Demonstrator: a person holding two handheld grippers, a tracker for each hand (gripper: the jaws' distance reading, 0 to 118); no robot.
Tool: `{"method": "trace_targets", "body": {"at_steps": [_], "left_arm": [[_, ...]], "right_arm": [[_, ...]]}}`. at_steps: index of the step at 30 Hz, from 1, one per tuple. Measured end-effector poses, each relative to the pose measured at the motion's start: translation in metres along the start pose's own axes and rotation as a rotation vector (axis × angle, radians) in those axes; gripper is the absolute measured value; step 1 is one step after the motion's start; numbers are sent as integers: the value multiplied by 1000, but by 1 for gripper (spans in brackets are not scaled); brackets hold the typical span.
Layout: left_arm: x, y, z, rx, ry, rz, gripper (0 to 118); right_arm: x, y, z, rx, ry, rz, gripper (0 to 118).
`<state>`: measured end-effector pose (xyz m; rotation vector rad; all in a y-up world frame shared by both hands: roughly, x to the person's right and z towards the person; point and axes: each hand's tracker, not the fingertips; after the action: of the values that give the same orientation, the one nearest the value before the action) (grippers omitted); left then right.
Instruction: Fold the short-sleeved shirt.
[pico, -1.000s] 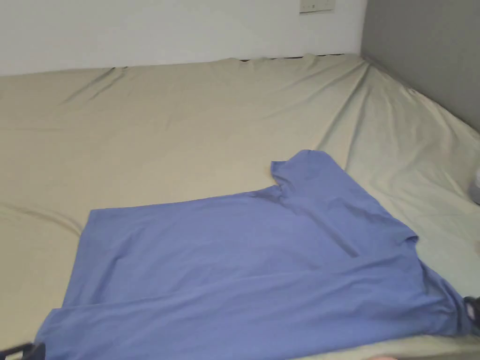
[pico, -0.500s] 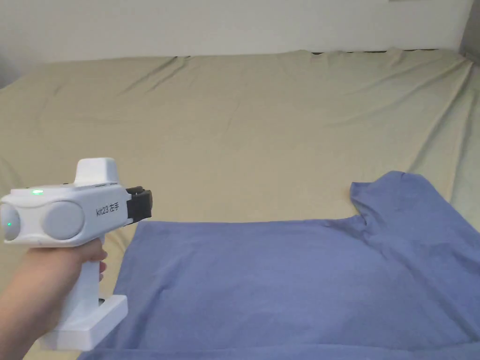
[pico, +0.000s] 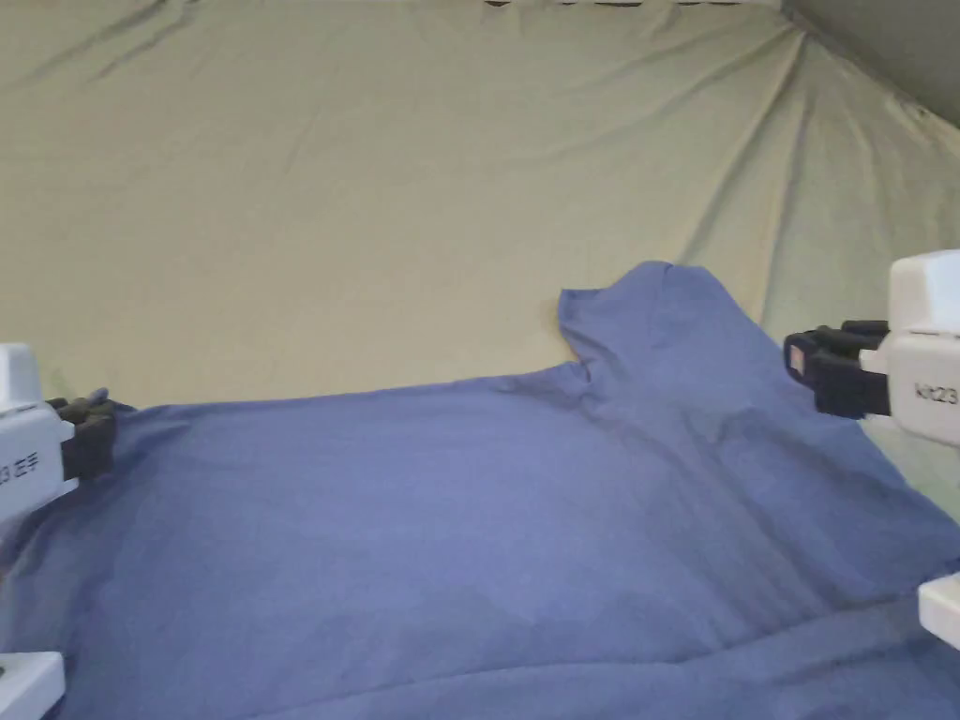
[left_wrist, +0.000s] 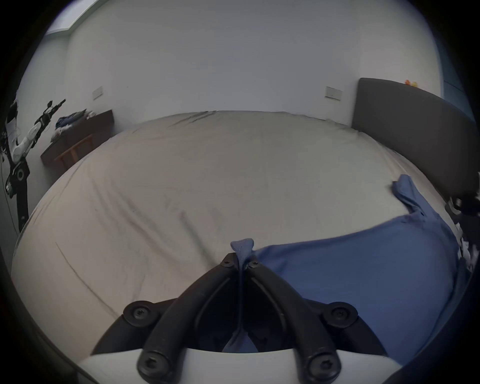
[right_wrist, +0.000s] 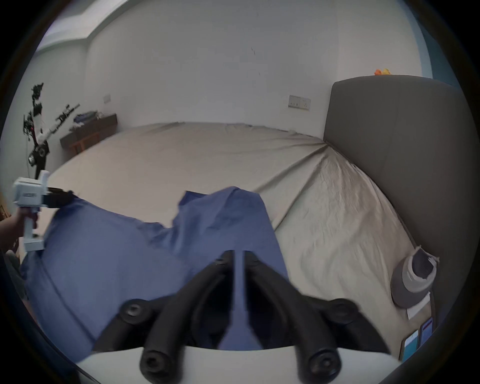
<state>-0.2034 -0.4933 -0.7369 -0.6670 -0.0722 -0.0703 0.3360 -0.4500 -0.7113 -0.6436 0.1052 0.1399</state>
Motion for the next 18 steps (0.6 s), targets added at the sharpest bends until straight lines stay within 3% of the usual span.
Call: {"method": "trace_targets", "body": {"at_steps": [2,3,4,5,6,7,9,10,13,15,16,18], "left_arm": [[-4,4,5,-4,6,-9,0],[-8,7,7,-4,19,-1,0],[-14,8,5,-6,25,20,0],[-18,11,6,-12,26,41,0],[-20,11,6,-19,22,56,0],[-20,12,6,-23,24,57,0],[-19,10,3,-41,29,45,0],[-18,10,3,-48,29,35,0],[-21,11,8,-54,21,48,0],[-24,17,21,-46,12,71,0],[-26,19,29,-33,11,78,0],[-30,28,52,-12,-3,94,0]], "right_arm": [[11,9,-34,-100,9,-34,92],[17,8,-51,-110,-38,-55,108],[22,6,-62,-106,-62,-66,103],[28,7,-77,-106,-84,-62,88],[34,0,-88,-135,-100,-96,57],[38,-6,-98,-180,-104,-131,35],[43,-25,-103,-292,18,-240,20],[44,-20,-88,-124,-46,-201,0],[39,-17,-70,-168,-29,-198,0],[38,-9,-47,-128,-44,-136,0],[39,-3,-33,-87,-67,-143,0],[42,10,-1,-25,-10,-197,0]]}}
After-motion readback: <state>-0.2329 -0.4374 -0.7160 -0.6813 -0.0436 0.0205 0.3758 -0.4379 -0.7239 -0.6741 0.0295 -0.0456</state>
